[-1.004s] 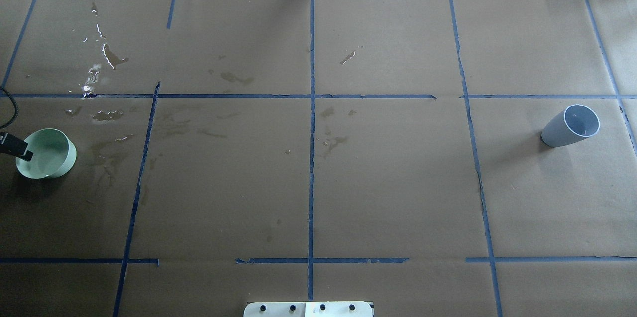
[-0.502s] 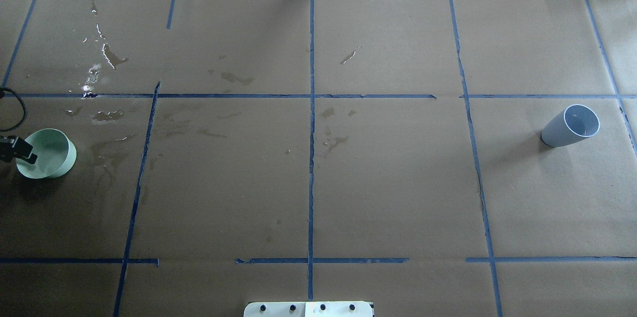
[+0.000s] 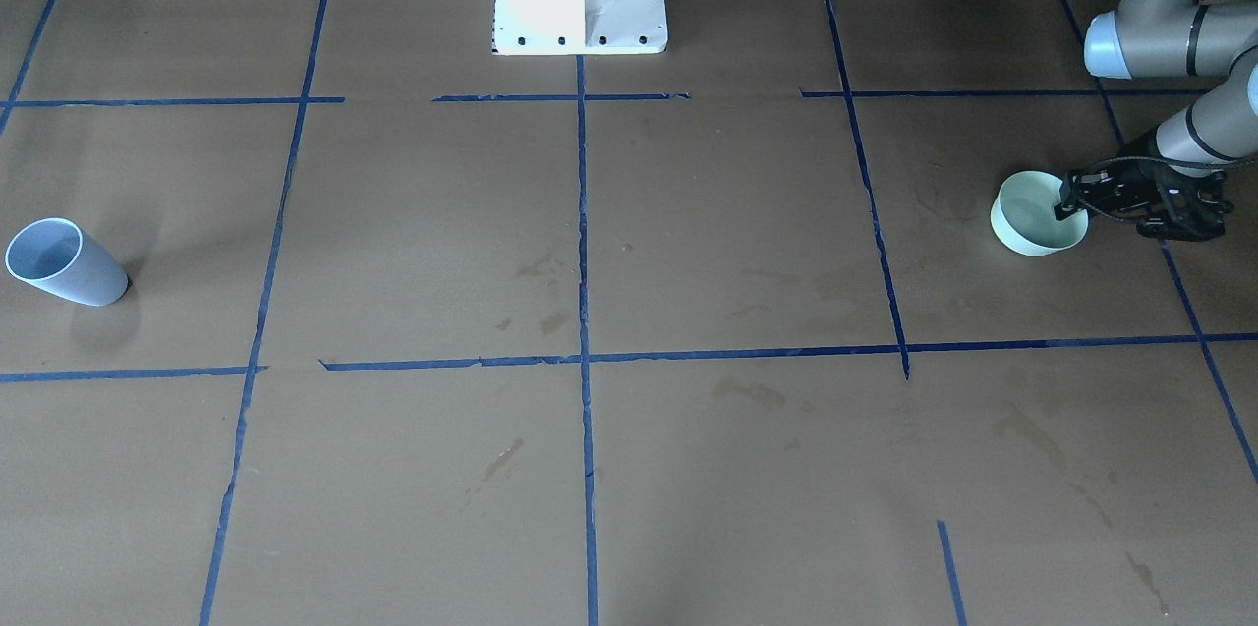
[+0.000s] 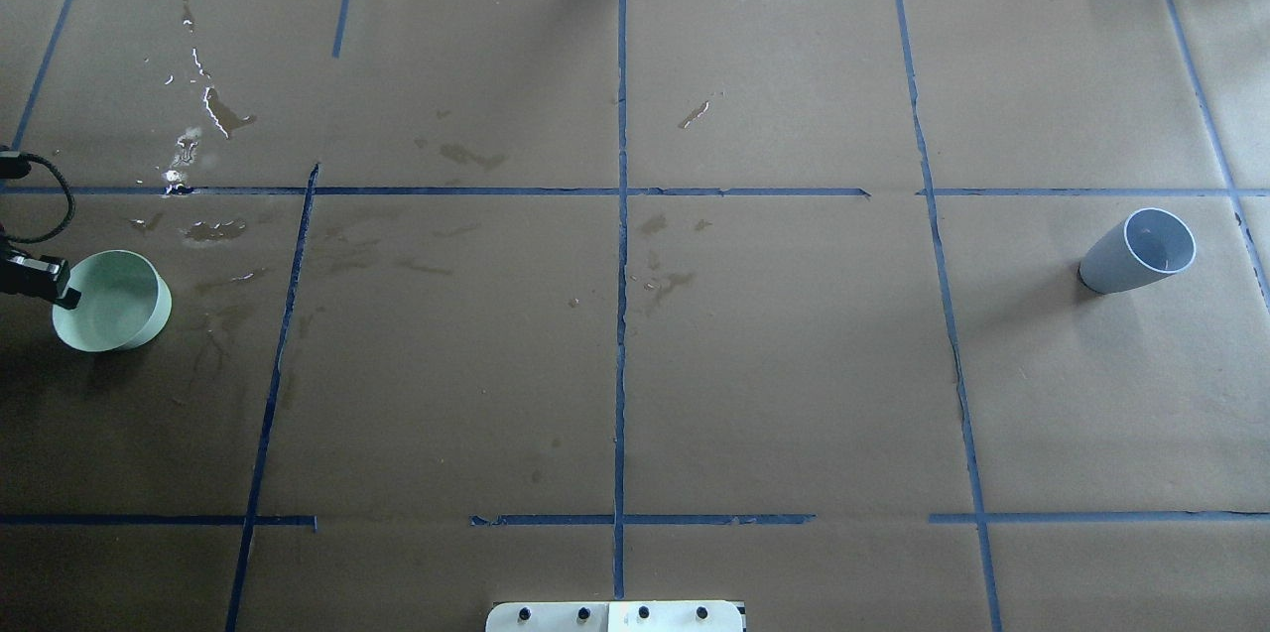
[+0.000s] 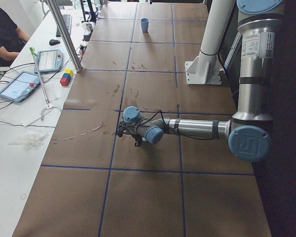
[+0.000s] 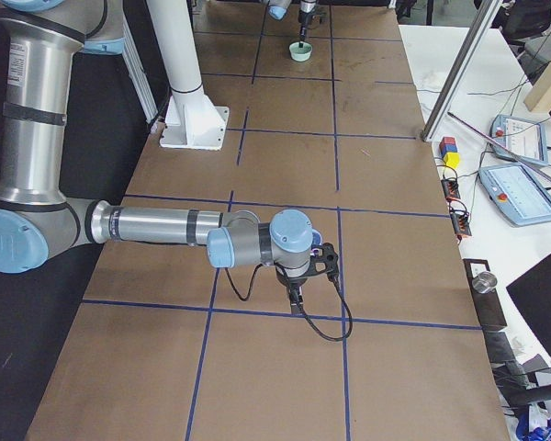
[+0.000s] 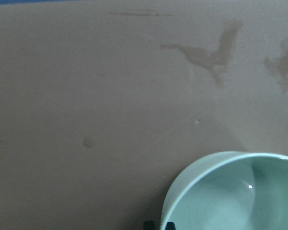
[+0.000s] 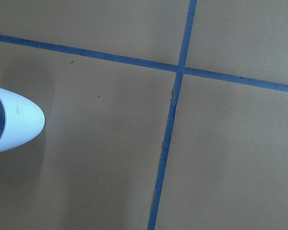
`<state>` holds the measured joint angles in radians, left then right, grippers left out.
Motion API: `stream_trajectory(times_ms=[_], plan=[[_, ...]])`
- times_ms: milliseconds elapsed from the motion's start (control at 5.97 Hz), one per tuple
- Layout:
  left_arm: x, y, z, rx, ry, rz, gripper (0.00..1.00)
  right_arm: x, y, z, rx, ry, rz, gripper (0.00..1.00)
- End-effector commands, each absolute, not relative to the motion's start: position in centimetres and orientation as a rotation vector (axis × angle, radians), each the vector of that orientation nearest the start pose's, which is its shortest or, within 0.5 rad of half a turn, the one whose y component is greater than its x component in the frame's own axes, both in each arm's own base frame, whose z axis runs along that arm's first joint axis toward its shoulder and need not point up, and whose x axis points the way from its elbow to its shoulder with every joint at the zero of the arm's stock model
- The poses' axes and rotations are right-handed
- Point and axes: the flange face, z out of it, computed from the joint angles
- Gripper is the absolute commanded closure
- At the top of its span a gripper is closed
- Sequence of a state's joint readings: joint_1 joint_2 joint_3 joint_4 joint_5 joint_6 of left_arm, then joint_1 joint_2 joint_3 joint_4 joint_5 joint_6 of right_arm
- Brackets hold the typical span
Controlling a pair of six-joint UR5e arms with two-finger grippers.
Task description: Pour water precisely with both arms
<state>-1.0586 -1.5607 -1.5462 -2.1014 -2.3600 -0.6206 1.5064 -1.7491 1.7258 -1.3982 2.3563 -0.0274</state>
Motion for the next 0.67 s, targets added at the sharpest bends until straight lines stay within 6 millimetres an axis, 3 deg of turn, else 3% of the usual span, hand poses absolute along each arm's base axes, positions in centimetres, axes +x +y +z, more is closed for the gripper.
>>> stream_trajectory(times_ms=[0,502], plan=[[23.3,-49.8,53.7,-0.012,0.997,0.063,1.0,3.5,-42.9,64.5,0.127,-0.787,-0.146,0.0],[38.3,-48.9,38.5,-0.102,1.106,0.006,1.0,3.5,-42.9,64.5,0.128,-0.787,-0.148,0.0]])
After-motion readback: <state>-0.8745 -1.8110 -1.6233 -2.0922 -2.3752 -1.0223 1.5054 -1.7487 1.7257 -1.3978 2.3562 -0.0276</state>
